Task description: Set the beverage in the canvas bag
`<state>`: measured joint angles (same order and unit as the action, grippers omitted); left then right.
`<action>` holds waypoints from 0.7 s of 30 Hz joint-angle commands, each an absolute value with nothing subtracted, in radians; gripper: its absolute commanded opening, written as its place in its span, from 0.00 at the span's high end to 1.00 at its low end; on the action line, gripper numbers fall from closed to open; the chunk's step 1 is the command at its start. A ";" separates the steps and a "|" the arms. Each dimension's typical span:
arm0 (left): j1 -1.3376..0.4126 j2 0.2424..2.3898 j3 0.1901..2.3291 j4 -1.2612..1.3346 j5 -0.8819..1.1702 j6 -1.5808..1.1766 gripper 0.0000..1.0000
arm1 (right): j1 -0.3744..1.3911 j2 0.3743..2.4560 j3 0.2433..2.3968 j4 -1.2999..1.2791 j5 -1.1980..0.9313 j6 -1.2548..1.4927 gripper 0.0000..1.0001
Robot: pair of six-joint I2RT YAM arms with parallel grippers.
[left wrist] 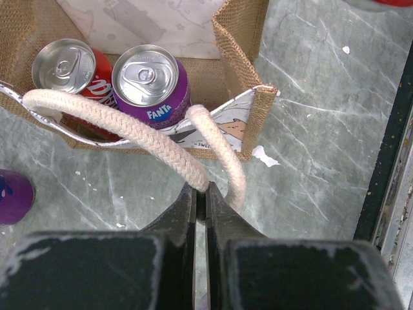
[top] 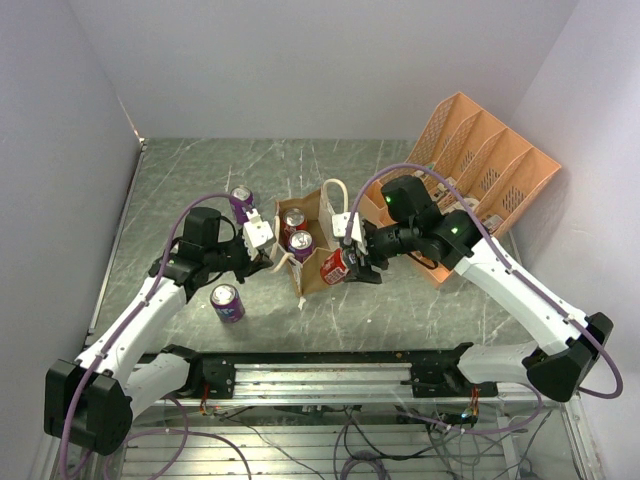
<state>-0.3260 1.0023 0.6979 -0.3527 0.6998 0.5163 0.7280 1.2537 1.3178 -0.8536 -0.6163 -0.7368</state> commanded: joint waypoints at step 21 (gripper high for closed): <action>-0.325 0.960 0.685 -0.348 0.754 0.528 0.93 | 0.729 1.399 1.529 -0.614 -0.414 -0.546 0.74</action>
<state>-0.3260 0.9817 0.6975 -0.3527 0.7040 0.5163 0.7284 1.3808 1.4399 -0.7216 -0.4564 -0.5797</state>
